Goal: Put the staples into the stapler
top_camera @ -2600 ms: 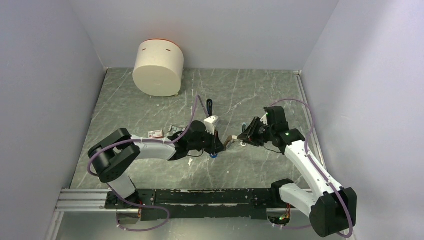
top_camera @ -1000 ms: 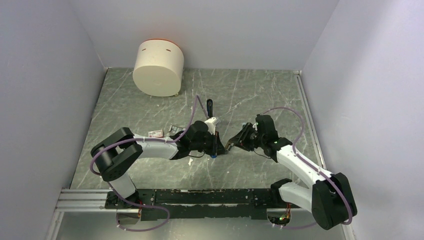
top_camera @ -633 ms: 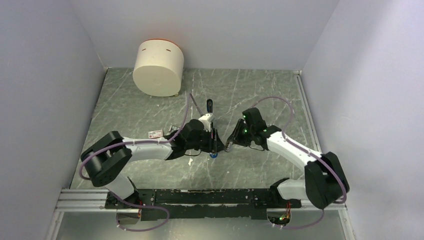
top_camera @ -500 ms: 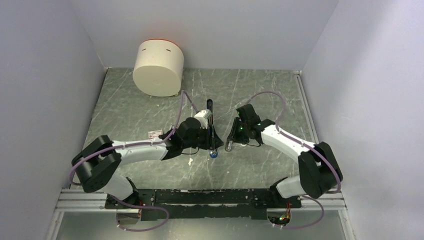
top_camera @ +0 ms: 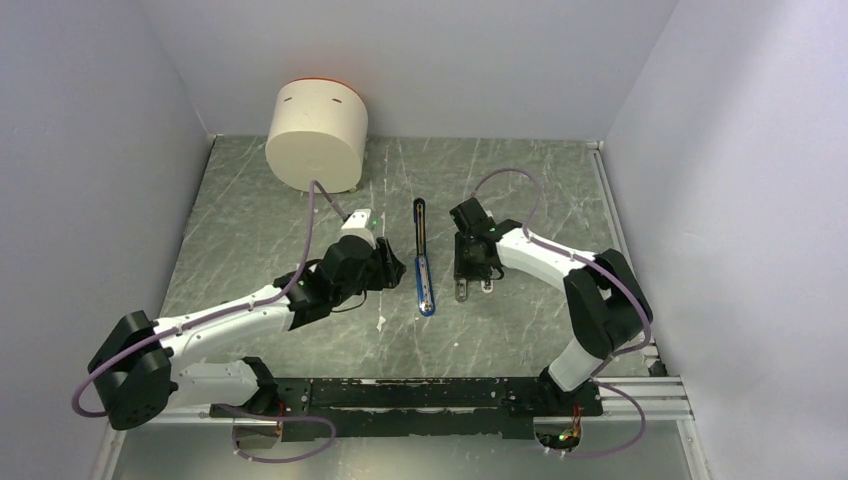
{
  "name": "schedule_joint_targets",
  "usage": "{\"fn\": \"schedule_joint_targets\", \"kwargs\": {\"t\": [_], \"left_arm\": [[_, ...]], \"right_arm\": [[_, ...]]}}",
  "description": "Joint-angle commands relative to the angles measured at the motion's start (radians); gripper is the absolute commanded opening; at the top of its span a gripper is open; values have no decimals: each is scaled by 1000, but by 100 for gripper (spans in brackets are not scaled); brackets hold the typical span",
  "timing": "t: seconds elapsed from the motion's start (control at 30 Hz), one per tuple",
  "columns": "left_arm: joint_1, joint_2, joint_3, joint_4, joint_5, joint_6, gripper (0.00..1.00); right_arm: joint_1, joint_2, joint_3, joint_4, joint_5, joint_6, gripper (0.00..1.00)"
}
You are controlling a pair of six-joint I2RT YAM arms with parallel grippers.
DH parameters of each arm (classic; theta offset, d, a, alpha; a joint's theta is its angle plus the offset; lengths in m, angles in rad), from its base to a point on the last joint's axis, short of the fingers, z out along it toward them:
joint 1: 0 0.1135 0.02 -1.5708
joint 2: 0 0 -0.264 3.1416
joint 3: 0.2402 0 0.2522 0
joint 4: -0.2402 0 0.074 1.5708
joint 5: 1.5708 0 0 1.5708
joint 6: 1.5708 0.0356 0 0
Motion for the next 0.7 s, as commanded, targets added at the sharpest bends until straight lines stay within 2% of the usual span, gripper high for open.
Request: {"fn": "schedule_joint_targets", "kwargs": {"t": [0.0,0.4,0.53,0.57,0.67], "left_arm": [[10,-40,-24,-60,-73,2,53],[11,-52,-63,-49,-41,-16,55],[11,-68,-50,-67,-53,0,56],[11,-74,-44,-74,-60,4,57],[15,-99,-23,-106,-73,12,67]], "right_arm": [[26,51,57,-30,19,-33,32],[41,111,102,-57,53,-36,40],[54,91,102,-54,64,-25,46],[54,84,103,-55,65,-22,48],[56,50,111,-67,79,-12,50]]}}
